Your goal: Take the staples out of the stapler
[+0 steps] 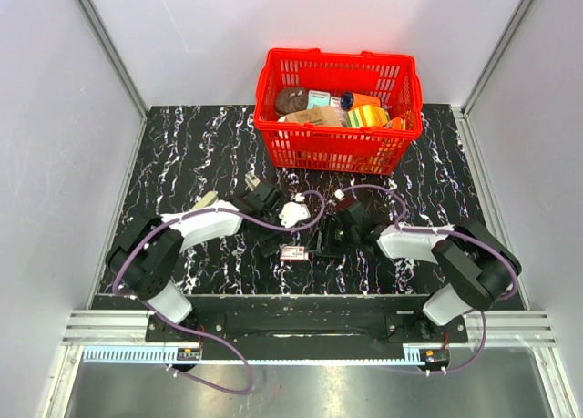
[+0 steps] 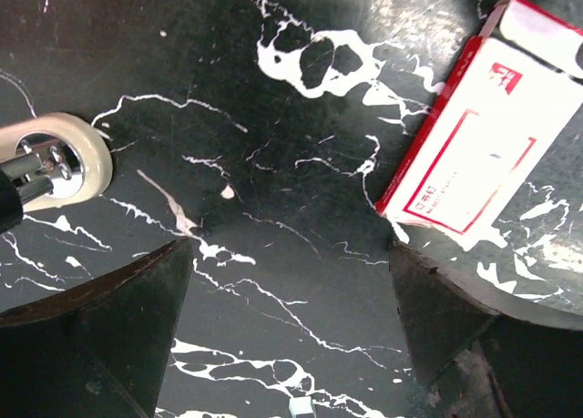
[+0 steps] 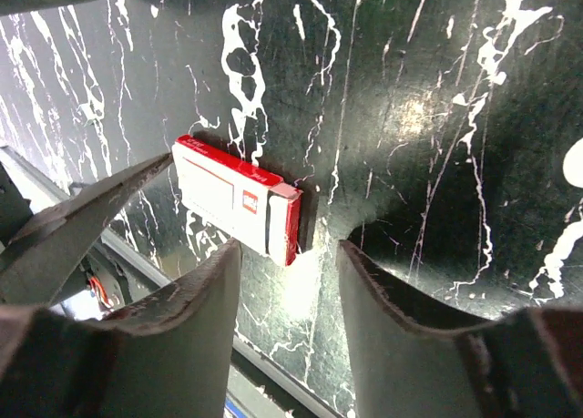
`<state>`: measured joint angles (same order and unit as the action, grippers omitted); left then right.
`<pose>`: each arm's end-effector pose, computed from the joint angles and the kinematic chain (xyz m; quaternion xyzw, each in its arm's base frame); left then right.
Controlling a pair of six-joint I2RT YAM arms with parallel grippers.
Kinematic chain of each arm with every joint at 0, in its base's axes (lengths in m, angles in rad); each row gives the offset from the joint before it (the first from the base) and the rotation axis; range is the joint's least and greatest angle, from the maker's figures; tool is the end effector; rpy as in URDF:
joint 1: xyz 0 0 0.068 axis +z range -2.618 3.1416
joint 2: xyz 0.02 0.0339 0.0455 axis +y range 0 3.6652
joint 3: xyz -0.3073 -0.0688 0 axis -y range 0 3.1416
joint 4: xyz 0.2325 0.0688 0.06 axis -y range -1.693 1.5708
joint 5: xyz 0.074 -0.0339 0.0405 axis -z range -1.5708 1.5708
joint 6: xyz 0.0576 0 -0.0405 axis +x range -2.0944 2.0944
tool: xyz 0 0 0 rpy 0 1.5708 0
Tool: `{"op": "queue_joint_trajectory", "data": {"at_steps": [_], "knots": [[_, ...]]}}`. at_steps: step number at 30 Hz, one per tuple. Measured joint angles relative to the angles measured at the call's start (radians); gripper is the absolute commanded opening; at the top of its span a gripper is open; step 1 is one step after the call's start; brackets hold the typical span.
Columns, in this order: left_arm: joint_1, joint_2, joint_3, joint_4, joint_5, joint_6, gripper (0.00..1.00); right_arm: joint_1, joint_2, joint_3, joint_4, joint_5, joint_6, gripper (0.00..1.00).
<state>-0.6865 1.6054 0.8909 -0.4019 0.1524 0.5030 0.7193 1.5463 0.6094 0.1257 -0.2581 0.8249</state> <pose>0.2289 -0.1988 0.1960 0.5585 0.7951 -0.0944 0.2169 0.2068 0.2007 0.1749 0.0010 0.9223 0.3421 0.1800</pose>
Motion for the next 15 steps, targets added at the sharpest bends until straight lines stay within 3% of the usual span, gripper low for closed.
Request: {"op": "queue_joint_trajectory", "data": {"at_steps": [13, 14, 15], "knots": [[0.033, -0.080, 0.031, -0.109, 0.002, 0.001, 0.95, -0.011, -0.090, -0.026, -0.125, -0.002, -0.061, 0.55], [0.042, -0.100, 0.044, -0.128, 0.002, 0.000, 0.98, -0.012, -0.114, -0.036, -0.146, 0.010, -0.063, 0.58], [0.052, -0.118, 0.058, -0.143, 0.002, 0.000, 0.99, -0.012, -0.139, -0.042, -0.172, 0.018, -0.067, 0.69]]}}
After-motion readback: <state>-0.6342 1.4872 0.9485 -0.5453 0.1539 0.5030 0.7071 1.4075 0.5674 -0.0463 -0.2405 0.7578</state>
